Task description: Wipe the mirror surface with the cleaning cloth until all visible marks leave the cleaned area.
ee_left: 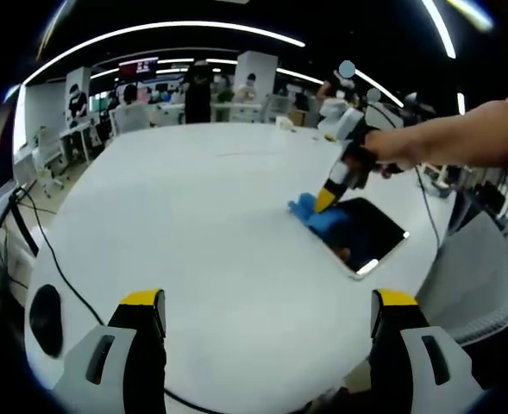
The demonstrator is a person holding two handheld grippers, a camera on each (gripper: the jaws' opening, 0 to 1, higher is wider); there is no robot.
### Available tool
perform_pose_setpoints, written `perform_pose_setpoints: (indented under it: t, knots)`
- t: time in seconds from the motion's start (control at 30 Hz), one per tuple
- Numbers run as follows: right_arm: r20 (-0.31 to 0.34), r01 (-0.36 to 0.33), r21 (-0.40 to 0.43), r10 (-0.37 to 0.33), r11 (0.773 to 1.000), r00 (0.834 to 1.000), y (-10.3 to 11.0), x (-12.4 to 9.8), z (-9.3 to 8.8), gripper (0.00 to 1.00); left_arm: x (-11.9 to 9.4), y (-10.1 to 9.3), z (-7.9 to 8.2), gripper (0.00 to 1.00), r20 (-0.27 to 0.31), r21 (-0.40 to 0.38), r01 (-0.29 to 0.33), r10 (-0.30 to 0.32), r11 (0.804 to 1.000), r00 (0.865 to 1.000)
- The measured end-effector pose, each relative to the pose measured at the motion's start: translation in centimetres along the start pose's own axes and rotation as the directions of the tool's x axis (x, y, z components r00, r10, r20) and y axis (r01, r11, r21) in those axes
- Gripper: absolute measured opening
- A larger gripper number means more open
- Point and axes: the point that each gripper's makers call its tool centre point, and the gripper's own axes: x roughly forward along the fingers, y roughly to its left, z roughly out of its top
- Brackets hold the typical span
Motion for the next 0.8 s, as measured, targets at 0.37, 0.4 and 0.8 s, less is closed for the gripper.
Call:
perform_pose_setpoints:
  t: [0.37,0.4,0.8]
  knots:
    - [0.006,0.030,-0.001,-0.030,1.000,1.000,-2.2,-0.6,-0.3,0.00,-0.1,-0.1,0.2,1.00,0.001,0.007,0.000,0.000,1.000,1.000]
    - [0.006,0.031,-0.001,-0.031,1.000,1.000,-2.3,-0.7,-0.3,0.00,0.0,-0.1,0.3,1.00,0.002,0.008,0.001,-0.001,1.000,1.000]
    - [0.004,0.061,-0.001,-0.061,0.998,0.998,-3.6,-1.5,-0.9,0.00,-0.2,-0.2,0.9,1.00,0.007,0.016,0.000,0.000,1.000,1.000]
